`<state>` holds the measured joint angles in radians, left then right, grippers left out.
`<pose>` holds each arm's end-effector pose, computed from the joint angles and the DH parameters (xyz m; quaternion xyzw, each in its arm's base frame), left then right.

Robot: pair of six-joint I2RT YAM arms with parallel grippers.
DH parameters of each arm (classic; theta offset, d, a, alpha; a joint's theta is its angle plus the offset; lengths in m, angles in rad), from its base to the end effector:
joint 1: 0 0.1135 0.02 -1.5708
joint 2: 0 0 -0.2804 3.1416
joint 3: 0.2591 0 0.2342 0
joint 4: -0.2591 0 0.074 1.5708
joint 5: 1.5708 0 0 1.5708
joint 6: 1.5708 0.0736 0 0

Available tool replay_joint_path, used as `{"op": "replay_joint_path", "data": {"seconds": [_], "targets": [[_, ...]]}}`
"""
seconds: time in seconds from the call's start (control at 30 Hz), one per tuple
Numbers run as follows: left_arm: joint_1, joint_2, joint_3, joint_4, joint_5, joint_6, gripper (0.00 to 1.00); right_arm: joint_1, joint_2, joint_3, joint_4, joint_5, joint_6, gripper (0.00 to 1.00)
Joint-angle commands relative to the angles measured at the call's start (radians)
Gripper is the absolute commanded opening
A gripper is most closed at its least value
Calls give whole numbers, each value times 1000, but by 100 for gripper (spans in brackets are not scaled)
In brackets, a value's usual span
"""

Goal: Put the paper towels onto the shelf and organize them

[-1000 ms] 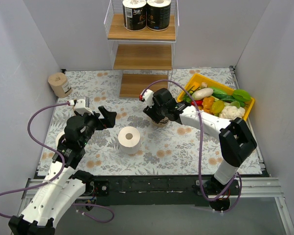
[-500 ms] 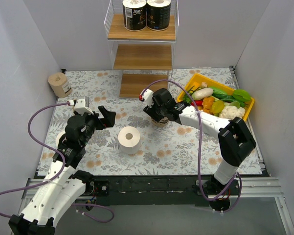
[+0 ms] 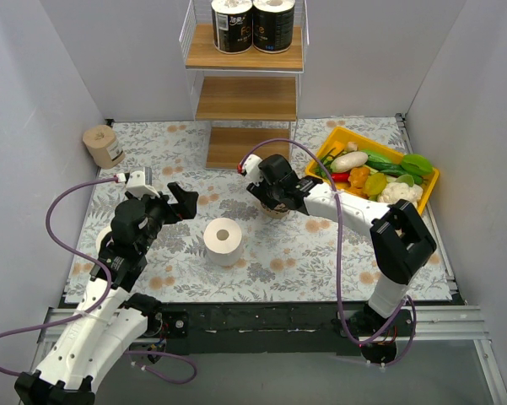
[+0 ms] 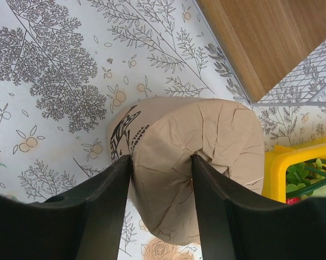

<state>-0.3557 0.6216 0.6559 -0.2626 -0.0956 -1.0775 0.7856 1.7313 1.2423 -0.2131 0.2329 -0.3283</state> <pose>0.1521 -0.0490 0.3112 -0.3040 0.7213 -0.3798 0.4930 0.2976 0.2737 0.2429 -0.4348 0.7907 -0.0079 0.4310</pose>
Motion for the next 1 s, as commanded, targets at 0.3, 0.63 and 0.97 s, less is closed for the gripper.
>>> {"op": "replay_joint_path", "data": {"seconds": [0.3,0.63,0.97], "targets": [[3,-20,27,-17,-55,8,98,0,-27,-13,-5,-67,-107,43],[3,-23,27,-24,-82,7,98,9,-240,-142,121,-241,-457,38],[3,-10,31,-30,-95,5,98,18,-345,-81,234,-172,-649,38]]}}
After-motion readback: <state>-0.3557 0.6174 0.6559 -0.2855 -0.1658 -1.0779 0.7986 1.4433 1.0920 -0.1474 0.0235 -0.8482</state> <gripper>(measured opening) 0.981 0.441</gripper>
